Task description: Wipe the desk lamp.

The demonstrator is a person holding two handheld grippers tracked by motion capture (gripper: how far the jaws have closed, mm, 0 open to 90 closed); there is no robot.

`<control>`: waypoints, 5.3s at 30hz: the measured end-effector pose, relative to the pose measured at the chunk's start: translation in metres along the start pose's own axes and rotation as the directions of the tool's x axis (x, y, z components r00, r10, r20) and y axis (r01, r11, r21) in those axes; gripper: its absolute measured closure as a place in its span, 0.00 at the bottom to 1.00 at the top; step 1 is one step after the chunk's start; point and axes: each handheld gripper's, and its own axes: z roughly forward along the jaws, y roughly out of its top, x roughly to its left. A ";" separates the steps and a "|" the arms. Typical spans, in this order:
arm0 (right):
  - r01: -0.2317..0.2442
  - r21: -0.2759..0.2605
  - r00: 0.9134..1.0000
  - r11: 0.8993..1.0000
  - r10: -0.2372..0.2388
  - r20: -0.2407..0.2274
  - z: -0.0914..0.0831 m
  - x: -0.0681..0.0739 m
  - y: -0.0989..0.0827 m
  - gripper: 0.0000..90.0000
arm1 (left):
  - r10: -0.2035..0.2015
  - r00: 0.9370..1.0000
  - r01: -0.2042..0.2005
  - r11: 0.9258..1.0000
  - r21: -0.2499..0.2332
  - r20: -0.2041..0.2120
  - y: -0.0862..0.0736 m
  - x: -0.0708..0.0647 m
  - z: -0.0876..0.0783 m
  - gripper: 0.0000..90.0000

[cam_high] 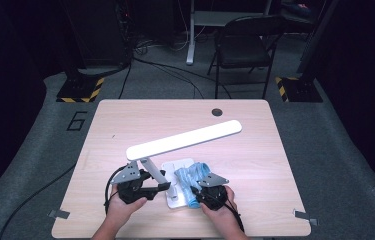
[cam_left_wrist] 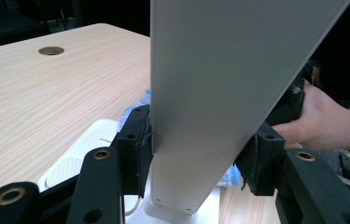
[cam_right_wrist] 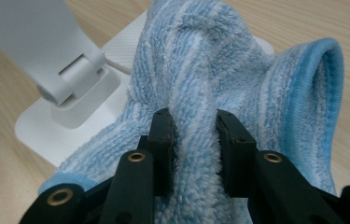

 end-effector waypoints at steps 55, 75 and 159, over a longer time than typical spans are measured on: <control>-0.065 0.023 0.997 0.998 0.064 0.045 0.043 -0.033 0.034 0.76 | 0.000 1.000 0.000 1.000 -0.012 0.005 -0.002 0.001 0.001 0.57; -0.041 0.024 0.998 0.999 0.042 -0.048 -0.019 -0.005 -0.016 0.76 | 0.001 1.000 -0.001 1.000 -0.010 -0.005 -0.002 0.000 0.002 0.57; 0.026 0.065 0.998 0.998 -0.023 -0.056 0.023 0.006 0.026 0.75 | -0.005 1.000 0.005 1.000 -0.012 0.005 -0.001 0.001 0.004 0.56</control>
